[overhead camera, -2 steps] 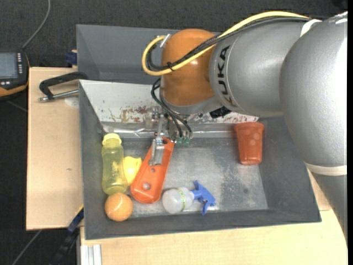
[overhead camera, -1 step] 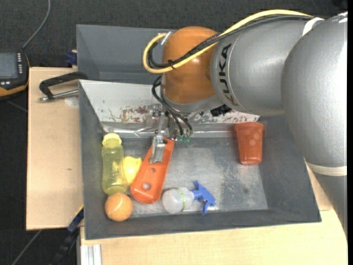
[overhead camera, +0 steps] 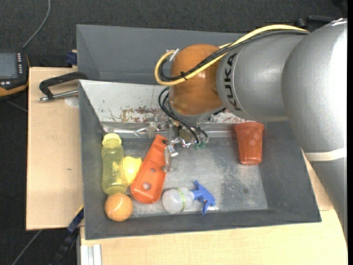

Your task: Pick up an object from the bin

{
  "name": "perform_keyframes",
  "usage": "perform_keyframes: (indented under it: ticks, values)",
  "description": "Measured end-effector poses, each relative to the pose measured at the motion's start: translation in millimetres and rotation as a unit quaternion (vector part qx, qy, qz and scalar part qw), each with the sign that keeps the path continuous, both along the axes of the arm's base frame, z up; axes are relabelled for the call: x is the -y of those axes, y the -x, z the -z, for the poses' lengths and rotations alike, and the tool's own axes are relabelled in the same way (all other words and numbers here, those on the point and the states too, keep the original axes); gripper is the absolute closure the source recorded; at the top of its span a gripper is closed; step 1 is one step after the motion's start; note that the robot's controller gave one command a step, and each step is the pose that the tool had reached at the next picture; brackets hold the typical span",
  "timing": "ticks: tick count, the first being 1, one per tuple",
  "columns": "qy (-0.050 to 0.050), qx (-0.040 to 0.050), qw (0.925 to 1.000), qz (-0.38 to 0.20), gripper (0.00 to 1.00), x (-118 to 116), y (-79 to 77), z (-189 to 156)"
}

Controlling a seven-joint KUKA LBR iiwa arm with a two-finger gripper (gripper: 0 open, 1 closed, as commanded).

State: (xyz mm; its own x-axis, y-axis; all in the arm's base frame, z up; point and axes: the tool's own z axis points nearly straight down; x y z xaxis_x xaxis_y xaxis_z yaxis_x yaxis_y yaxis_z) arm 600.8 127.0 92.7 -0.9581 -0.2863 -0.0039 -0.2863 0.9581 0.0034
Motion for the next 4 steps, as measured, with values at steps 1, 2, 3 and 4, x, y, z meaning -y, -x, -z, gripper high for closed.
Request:
perform_keyframes:
  ticks: [1,2,3,4]
  values:
    - [0.001,-0.0018,0.9974,-0.072,0.0,13,3.1,9]
    - [0.0,0.0043,0.9789,-0.204,0.0,-4,3.9,-6]
    - [0.0,0.0007,0.9664,-0.257,0.0,-5,8.3,16]
    - [0.0,0.0083,0.9217,-0.388,1.0,-14,5.9,21]
